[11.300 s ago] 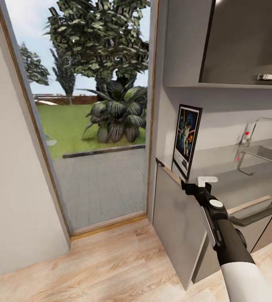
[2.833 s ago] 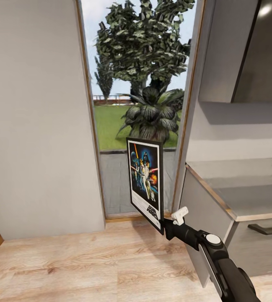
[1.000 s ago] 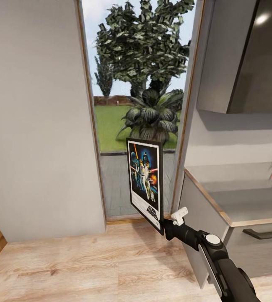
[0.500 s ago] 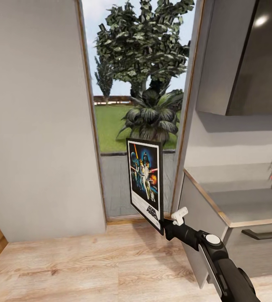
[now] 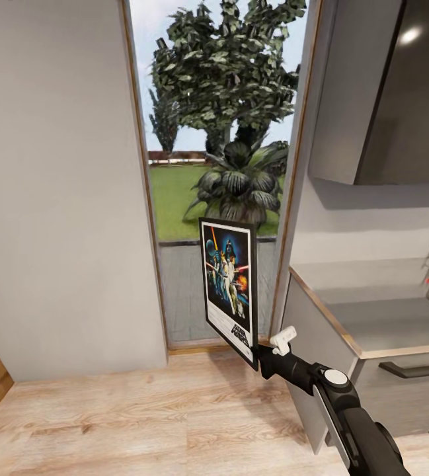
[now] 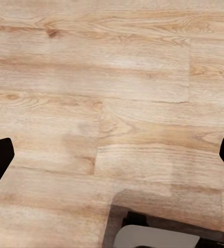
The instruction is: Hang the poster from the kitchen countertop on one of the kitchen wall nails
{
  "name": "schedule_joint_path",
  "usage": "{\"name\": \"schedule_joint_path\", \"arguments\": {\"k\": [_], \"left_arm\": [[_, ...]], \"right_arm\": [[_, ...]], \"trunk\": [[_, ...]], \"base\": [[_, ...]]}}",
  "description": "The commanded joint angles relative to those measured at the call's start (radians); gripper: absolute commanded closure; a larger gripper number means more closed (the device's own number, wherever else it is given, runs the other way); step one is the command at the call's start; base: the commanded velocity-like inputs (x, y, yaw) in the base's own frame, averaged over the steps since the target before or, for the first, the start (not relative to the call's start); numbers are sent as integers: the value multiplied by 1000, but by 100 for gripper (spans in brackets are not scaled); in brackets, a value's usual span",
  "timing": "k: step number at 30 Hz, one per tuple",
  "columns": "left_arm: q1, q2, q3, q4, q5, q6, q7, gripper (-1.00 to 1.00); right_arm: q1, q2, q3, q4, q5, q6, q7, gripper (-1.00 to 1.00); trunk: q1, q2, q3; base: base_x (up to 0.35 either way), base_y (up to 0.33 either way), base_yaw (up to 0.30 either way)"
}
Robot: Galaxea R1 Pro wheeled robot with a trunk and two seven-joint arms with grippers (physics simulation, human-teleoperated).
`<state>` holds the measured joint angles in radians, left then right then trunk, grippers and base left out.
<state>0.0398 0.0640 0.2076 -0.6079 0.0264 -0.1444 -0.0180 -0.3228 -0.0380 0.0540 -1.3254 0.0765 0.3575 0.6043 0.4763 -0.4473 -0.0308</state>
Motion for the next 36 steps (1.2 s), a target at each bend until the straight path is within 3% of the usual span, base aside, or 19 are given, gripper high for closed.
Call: {"name": "schedule_joint_path", "arguments": {"k": [1,7,25,36], "left_arm": [[0,0,1,-1,3,-1,-2,-100],[0,-1,1,-1,3,-1,-2,-100],[0,1,3,-1,3,-6,-1,-100],[0,2,3,-1,2,-7,-1,-100]], "right_arm": [[-1,0,0,-1,5,5,6,100],[-1,0,0,-1,5,5,6,100],[-1,0,1,-2,5,5,7,100],[-1,0,1,-3,8,5,6,100]], "trunk": [[-3,5,1],[-26,47,20],[-26,47,20],[-26,47,20]], "base": [[0,0,0],[0,0,0],[0,4,5],[-26,127,228]]}}
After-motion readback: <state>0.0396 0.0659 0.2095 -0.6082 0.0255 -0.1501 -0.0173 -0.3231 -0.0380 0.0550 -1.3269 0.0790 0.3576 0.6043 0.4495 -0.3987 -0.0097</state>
